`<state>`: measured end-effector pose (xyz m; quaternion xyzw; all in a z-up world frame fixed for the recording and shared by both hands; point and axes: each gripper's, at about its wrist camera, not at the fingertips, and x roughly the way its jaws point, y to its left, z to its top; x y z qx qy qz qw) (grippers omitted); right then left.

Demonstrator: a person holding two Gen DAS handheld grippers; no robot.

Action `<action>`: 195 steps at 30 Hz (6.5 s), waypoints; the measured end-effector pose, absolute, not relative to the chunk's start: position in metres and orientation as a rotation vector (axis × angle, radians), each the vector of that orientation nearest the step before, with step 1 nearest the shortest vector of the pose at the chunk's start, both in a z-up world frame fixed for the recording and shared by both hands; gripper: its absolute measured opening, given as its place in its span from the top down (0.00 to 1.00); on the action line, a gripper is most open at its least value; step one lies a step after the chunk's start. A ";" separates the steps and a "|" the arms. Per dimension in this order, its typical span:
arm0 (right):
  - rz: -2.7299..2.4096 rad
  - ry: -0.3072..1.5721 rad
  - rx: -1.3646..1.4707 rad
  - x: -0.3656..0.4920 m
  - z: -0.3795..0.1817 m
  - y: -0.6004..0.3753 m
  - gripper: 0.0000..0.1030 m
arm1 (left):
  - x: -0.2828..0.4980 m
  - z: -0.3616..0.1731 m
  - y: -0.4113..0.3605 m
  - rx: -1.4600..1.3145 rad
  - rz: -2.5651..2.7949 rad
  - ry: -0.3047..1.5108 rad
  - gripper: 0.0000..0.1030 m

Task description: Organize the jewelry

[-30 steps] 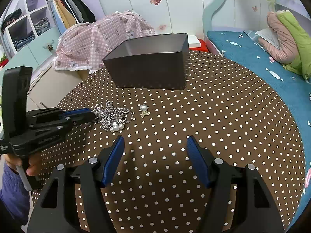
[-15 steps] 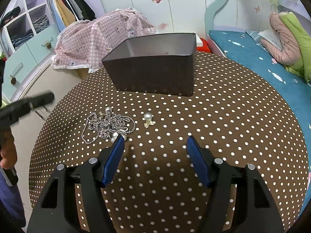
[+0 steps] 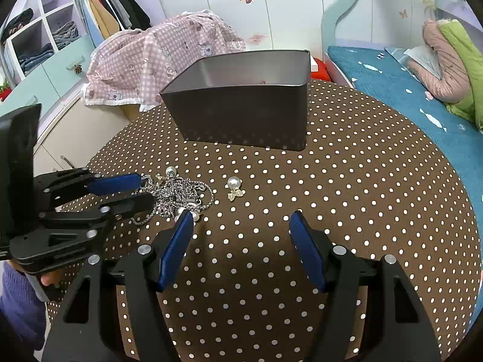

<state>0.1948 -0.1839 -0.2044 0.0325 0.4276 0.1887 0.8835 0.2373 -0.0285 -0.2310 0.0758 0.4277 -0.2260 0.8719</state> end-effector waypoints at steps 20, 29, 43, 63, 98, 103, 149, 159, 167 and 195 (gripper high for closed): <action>0.400 0.896 0.030 0.208 -0.207 -0.176 0.38 | 0.232 -0.203 0.014 0.057 -0.479 0.801 0.99; 0.410 0.899 0.018 0.208 -0.208 -0.168 0.38 | 0.215 -0.139 0.032 0.000 -0.517 0.675 0.99; 0.375 0.871 -0.095 0.228 -0.209 -0.147 0.87 | 0.213 -0.079 0.029 0.022 -0.533 0.569 0.99; 0.401 0.715 0.080 0.263 -0.117 -0.189 0.90 | 0.311 -0.082 -0.040 -0.022 -0.589 0.689 0.99; 0.379 0.880 0.062 0.309 -0.157 -0.172 0.90 | 0.365 -0.174 -0.066 0.134 -0.399 0.869 0.89; 0.387 0.892 0.066 0.310 -0.160 -0.168 0.90 | 0.359 -0.174 -0.064 0.141 -0.394 0.859 0.67; 0.367 0.857 0.028 0.179 -0.195 -0.178 0.42 | 0.237 -0.238 -0.018 0.153 -0.392 0.891 0.79; 0.381 0.870 0.024 0.185 -0.196 -0.169 0.42 | 0.229 -0.187 0.008 0.043 -0.446 0.830 0.98; 0.407 0.893 -0.008 0.188 -0.202 -0.150 0.42 | 0.216 -0.114 0.040 0.010 -0.421 0.668 0.98; 0.442 0.890 -0.172 0.202 -0.204 -0.116 0.83 | 0.190 -0.014 0.078 -0.060 -0.389 0.479 0.98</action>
